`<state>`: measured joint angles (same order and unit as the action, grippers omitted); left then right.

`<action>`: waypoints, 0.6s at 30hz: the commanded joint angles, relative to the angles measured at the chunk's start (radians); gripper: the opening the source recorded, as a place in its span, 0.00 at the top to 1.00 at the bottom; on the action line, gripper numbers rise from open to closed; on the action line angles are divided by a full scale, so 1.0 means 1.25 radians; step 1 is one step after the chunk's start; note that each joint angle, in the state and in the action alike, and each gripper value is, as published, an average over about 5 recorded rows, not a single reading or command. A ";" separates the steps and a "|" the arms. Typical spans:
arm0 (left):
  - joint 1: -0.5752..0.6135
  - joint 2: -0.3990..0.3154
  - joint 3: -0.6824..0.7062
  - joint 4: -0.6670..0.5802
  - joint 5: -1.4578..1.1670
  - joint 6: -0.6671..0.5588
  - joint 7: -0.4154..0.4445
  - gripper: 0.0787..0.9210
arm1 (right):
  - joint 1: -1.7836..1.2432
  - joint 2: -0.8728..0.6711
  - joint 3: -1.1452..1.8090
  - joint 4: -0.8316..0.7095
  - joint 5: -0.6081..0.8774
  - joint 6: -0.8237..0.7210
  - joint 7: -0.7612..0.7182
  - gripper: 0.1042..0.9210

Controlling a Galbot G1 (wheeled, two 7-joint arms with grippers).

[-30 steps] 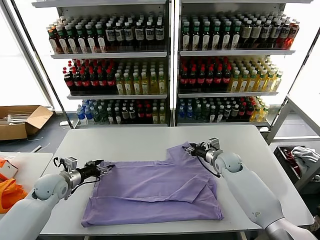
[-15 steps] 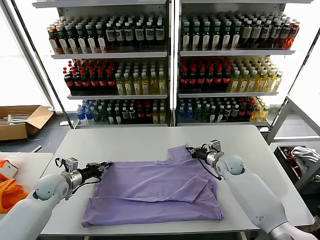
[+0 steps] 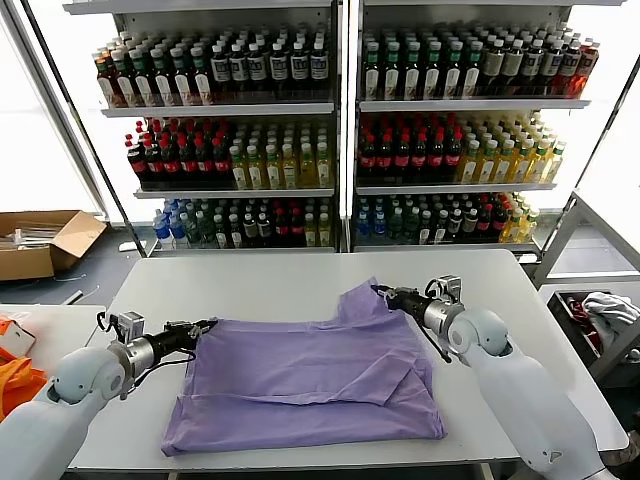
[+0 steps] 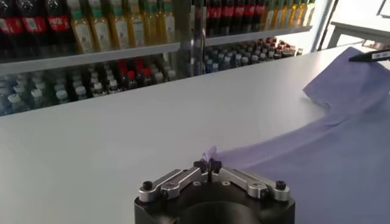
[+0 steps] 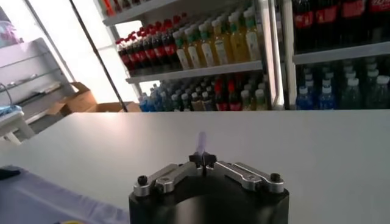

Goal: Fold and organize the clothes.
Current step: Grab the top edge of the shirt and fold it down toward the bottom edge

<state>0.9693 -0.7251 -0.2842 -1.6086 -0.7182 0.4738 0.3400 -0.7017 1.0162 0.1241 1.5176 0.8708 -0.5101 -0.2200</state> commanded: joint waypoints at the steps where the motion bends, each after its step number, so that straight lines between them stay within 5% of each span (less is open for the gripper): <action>1: 0.144 0.016 -0.143 -0.139 -0.017 -0.006 -0.002 0.99 | -0.134 -0.031 0.108 0.167 0.067 -0.001 0.002 1.00; 18: 0.510 0.058 -0.353 -0.380 -0.029 -0.006 -0.037 0.99 | -0.692 -0.069 0.431 0.486 0.082 0.011 -0.014 1.00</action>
<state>1.3842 -0.6652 -0.5916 -1.9395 -0.7488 0.4682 0.3087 -1.2808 0.9473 0.5059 1.9581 0.9518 -0.4971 -0.2377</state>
